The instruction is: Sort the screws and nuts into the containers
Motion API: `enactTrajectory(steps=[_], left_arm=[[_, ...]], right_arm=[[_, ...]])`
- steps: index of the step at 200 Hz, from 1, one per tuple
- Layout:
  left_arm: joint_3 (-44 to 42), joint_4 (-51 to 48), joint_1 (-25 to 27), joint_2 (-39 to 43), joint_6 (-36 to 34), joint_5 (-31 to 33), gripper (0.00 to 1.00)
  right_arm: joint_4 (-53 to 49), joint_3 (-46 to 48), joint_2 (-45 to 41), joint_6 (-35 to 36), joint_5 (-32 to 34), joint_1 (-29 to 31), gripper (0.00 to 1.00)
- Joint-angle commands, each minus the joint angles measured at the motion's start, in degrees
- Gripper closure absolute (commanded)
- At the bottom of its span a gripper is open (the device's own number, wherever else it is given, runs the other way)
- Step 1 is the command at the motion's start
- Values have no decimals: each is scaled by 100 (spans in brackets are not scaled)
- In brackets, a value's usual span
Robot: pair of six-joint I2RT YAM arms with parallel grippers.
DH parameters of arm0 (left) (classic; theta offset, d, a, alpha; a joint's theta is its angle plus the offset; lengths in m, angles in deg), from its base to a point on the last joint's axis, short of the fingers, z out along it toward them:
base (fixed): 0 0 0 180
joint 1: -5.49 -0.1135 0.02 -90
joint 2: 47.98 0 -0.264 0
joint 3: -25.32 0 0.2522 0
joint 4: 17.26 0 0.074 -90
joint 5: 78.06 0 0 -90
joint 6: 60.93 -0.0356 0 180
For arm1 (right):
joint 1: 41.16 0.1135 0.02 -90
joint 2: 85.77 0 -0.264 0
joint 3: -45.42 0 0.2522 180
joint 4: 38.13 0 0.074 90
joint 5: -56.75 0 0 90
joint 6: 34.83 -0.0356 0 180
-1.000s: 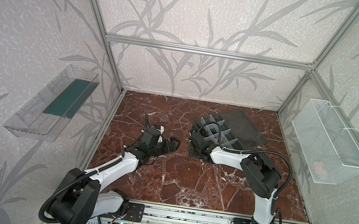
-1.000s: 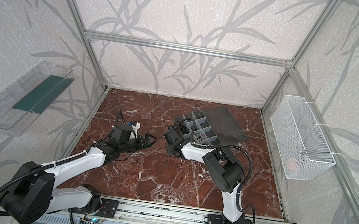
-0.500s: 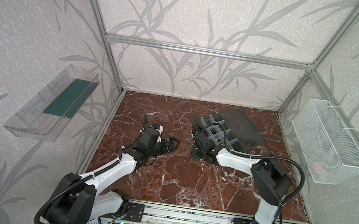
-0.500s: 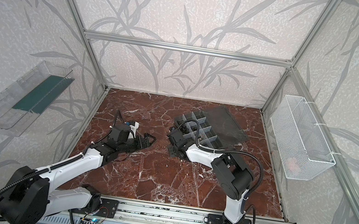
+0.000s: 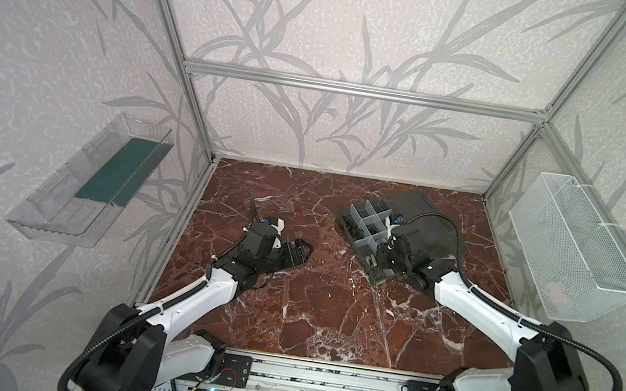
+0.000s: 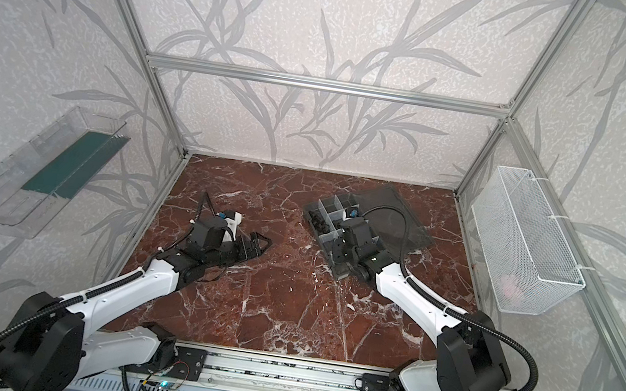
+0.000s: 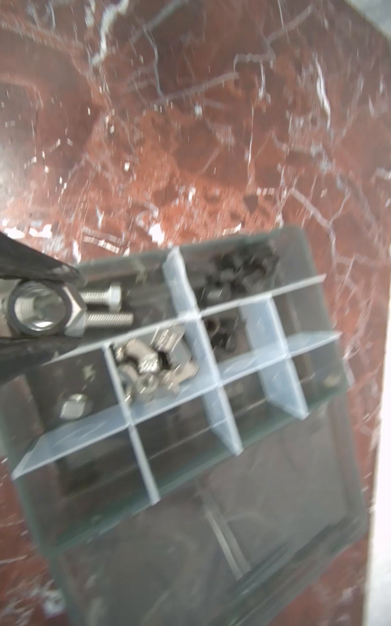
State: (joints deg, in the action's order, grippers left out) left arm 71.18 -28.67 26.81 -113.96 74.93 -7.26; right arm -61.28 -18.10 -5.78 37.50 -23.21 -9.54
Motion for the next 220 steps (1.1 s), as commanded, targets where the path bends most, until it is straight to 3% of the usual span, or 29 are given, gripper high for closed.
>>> enactTrajectory(steps=[1,42,75,101,138,173,196,220], left_arm=[[131,215,-22,-47,-69,-44,0],[147,338,-15,-211,-47,-127,1],[207,178,-16,-121,-178,-48,0],[396,-444,-17,54,-544,514,0],[892,-1516,-41,315,-1316,2026,1],[1277,-2314,-125,425,-2006,4743,1],[894,-1592,-257,479,-2673,6148,0],[113,265,-605,356,-3803,6657,1]], right_arm=[[-130,390,-163,-219,-221,-336,91],[-55,590,43,-218,-213,-662,89],[-71,533,149,-254,-257,-690,73],[-120,446,101,-256,-223,-696,60],[-353,245,-113,-241,-40,-719,42],[-582,203,-651,-255,690,-894,0],[-282,565,-1108,-191,1512,-1126,1],[397,1249,-1562,121,2163,-1438,1]])
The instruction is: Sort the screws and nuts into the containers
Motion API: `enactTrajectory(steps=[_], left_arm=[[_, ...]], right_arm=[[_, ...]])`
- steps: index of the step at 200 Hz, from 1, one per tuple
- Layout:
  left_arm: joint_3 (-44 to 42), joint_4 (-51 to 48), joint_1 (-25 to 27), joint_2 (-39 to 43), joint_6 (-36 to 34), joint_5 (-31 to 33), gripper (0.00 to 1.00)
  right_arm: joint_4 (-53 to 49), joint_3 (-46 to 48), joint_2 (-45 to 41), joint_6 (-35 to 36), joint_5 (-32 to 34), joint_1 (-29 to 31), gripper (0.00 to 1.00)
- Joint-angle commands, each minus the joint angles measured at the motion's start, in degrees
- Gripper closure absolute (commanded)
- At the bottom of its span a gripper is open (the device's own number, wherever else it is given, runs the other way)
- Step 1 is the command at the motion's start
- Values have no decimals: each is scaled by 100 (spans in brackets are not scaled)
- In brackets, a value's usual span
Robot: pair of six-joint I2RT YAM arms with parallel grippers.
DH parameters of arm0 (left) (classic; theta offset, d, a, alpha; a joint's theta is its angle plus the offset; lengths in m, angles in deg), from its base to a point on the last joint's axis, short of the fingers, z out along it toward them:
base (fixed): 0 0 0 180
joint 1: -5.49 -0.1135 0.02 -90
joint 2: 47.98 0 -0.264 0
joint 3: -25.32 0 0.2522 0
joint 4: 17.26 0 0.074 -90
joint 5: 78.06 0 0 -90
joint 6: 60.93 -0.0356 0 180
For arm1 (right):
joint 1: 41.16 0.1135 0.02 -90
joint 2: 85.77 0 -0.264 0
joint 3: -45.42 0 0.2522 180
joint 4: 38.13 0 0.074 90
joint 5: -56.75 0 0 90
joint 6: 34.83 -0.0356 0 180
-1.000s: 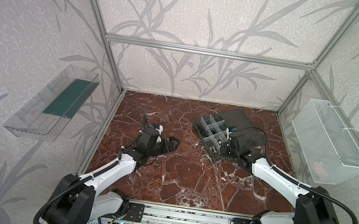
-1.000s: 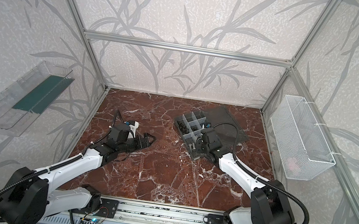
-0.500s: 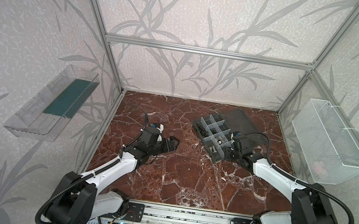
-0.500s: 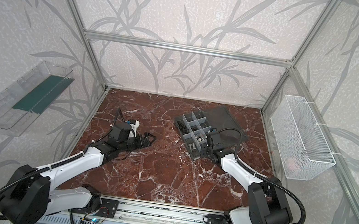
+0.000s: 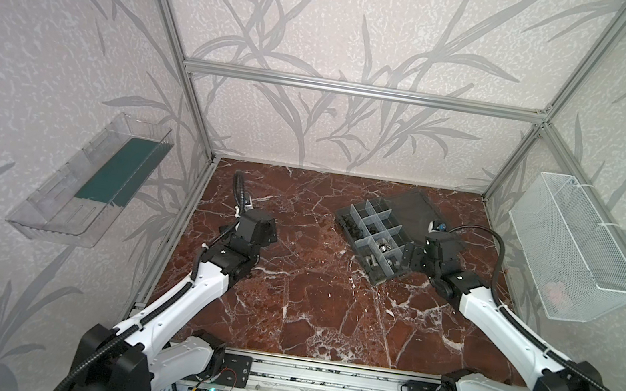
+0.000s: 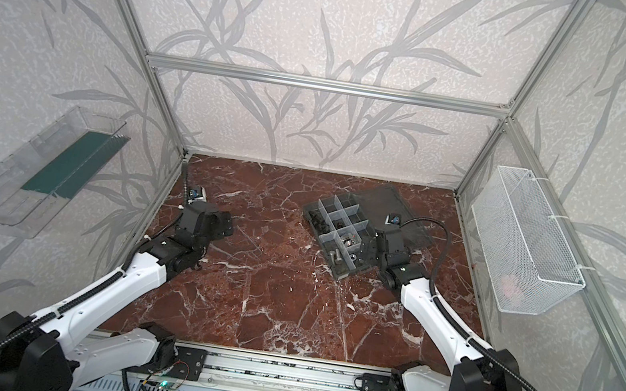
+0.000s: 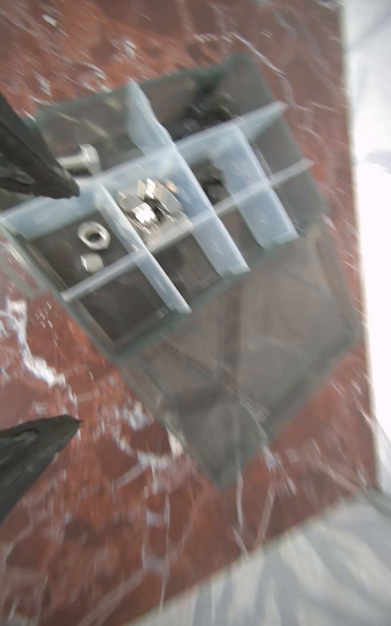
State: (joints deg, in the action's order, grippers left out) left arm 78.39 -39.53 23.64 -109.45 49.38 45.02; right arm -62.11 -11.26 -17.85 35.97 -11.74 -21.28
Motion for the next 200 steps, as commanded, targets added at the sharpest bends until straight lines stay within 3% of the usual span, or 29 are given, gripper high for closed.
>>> enactTrajectory(steps=[1,20,45,71,83,108,129,161,185,200], left_arm=[[-635,1400,-309,-102,-1266,1425,1],[-874,2041,-848,-342,-1242,1181,1],[-1206,3043,-1446,-814,-1103,315,0],[-1328,3853,-1875,-1471,-870,-317,1],[-1397,4252,-2150,-1736,-795,-907,1],[-1566,4996,-2516,-2089,-705,-1465,0],[-1531,4782,-2536,-2005,-771,-1836,1],[-1973,5777,-2526,-2019,-986,-2218,1],[-2303,6454,-2519,-2090,-1109,-2549,0],[-2333,6702,-2510,-2410,-1288,-3133,1]], right_arm=[[496,591,-375,284,1049,-278,1],[1219,1187,-692,505,1486,-395,1],[2583,1962,-775,1024,1838,-436,1],[3415,2222,-240,1582,2084,-511,1],[3937,2313,110,1857,2080,-512,1],[4952,2448,579,2295,1848,-503,1],[6109,2714,799,2401,1518,-504,1],[7732,3174,1272,2415,909,-503,1],[9056,3344,2210,2601,733,-503,1],[8771,3158,2228,2746,461,-477,1]])
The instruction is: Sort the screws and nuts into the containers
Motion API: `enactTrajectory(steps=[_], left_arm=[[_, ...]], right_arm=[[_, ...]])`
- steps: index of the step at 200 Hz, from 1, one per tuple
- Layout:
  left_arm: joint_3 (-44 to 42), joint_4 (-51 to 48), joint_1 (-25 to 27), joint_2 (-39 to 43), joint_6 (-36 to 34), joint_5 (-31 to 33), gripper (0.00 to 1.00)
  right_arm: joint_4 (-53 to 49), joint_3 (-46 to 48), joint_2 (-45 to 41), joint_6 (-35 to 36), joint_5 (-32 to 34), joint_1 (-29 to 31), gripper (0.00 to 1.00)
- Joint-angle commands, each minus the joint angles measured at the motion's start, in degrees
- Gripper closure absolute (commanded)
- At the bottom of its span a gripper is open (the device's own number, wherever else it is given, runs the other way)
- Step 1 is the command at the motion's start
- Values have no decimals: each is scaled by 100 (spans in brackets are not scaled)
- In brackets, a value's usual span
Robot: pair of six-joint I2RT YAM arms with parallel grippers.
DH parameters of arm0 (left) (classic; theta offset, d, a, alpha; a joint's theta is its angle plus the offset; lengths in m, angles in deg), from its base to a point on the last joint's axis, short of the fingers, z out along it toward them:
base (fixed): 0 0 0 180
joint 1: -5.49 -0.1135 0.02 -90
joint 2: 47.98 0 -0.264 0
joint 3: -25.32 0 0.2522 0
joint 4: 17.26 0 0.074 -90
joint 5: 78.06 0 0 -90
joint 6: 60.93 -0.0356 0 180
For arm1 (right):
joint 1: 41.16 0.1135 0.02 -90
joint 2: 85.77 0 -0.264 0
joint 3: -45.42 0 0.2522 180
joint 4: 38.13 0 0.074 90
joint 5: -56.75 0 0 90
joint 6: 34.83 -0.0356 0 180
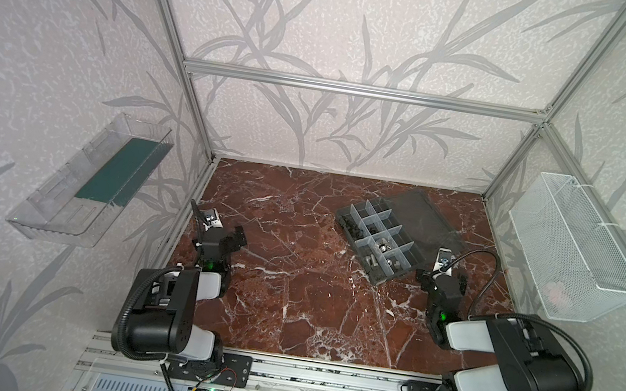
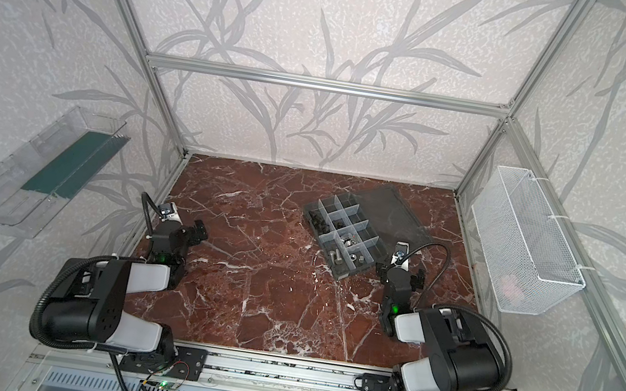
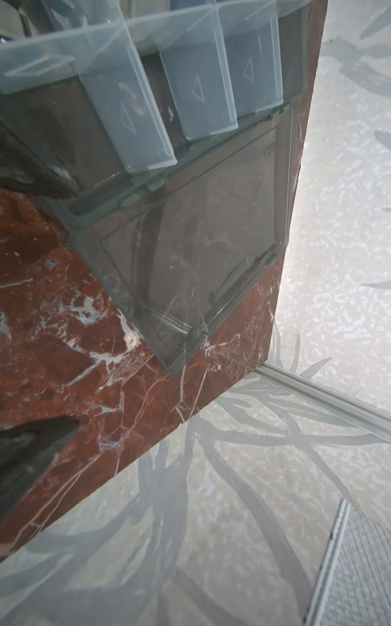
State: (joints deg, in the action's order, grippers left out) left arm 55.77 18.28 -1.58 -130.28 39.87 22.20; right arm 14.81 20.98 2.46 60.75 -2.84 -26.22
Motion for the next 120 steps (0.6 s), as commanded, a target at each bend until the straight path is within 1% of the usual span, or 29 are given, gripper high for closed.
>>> enactTrajectory(steps=[1,8,11,15,24,27,35,47,54,66,75,81,93,120], left_arm=[[-65,1019,13,-403,-362,-869,1],[-85,1829,20,-850,-442,-983,1],[-101,1977,10,-940,-459,-1047,1],[-102,1713,-11,-824,-441,-1084,1],[71,639,0,-399,-362,-980,1],[145,476,1,-337,-359,-962,1],[240,523,7,-475,-398,-1021,1],[263,1042,50,-798,-578,-1313,1],[285,777,43,-701,-671,-1601,1],[435,388,49,-645,-835,-1908,1],[427,596,111,-722,-868,-1785,1],[391,718,113,-749,-857,-1813,1],[456,490,117,-709,-878,-1780,1],[439,559,125,-727,-879,-1773,1]], right_arm=[[1085,-66,205,276,-461,17,1],[1216,-43,281,346,-588,22,1],[1317,-20,329,391,-640,18,1],[1393,5,375,402,-695,28,1],[1343,-5,406,441,-915,27,1],[1357,-12,451,459,-984,27,1],[1390,-70,593,472,-1045,18,1],[1360,-225,776,534,-1065,9,1],[1330,-186,736,477,-1075,-14,1],[1378,-186,761,486,-1054,-18,1],[1343,-194,750,480,-1055,-17,1],[1318,-221,755,479,-1041,-17,1],[1040,-332,671,411,-1019,-49,1],[-147,-776,441,117,-1084,-251,1]])
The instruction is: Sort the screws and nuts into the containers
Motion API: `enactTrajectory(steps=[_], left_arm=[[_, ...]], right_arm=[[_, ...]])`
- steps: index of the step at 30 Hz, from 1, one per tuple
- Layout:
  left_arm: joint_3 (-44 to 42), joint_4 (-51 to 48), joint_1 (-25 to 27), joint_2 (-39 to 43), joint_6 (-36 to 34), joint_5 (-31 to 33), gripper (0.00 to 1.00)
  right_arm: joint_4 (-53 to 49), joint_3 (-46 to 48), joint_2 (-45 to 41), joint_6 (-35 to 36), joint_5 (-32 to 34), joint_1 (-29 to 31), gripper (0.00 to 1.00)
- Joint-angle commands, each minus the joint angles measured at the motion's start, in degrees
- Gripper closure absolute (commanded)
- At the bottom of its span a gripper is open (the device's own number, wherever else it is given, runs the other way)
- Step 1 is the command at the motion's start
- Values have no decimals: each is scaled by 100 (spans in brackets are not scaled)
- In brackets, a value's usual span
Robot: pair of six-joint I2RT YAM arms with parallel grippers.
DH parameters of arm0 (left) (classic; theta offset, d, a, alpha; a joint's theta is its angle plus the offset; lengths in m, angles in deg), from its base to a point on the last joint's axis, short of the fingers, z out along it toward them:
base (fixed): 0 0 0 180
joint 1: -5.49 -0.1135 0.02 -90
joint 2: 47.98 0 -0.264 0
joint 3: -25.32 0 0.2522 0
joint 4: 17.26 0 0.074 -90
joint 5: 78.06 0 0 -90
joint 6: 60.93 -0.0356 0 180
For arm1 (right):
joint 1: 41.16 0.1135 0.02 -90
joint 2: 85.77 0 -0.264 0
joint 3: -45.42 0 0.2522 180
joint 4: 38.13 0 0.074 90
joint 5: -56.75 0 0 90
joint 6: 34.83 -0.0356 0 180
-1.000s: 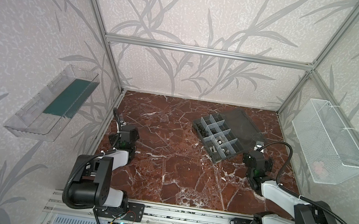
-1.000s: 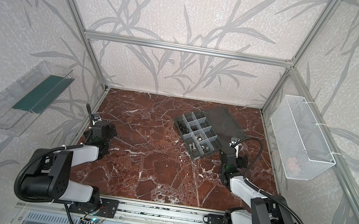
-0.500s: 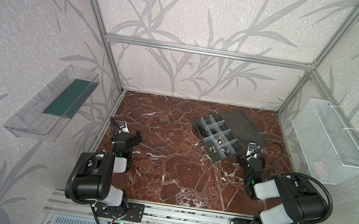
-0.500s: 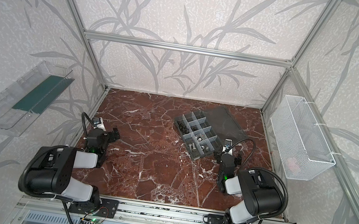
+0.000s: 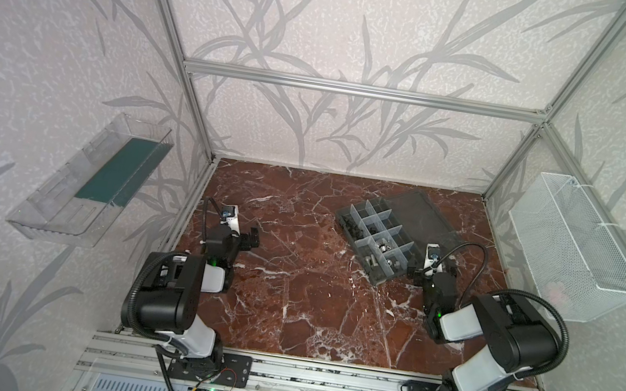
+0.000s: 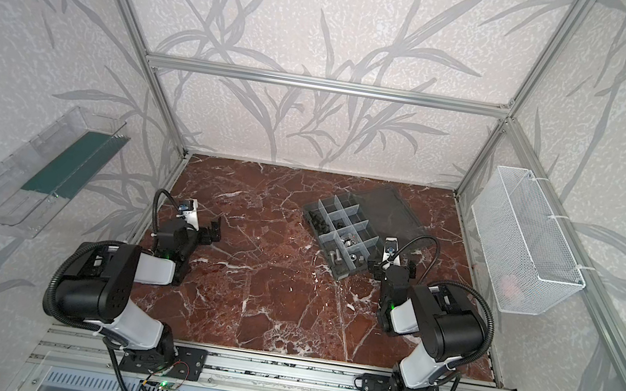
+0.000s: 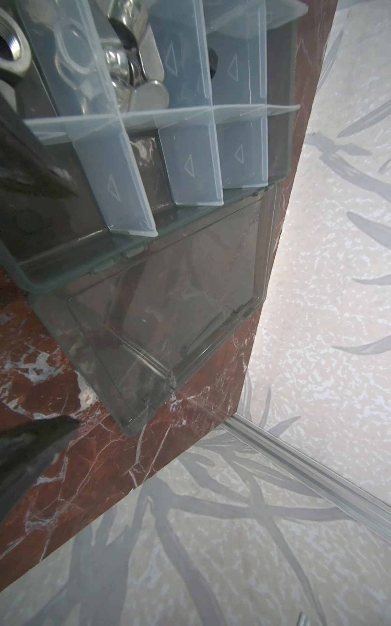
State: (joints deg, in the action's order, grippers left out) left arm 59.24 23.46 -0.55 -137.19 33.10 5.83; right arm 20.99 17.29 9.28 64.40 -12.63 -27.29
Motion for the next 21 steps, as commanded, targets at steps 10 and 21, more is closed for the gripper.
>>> enactTrajectory(steps=[10,21], left_arm=[[85,55,16,-39,-202,-131,1],[93,45,29,-42,-210,-124,1]], right_arm=[[-934,-461,-264,-315,-173,-218,1],[-934,-462,-264,-309,-177,-218,1]])
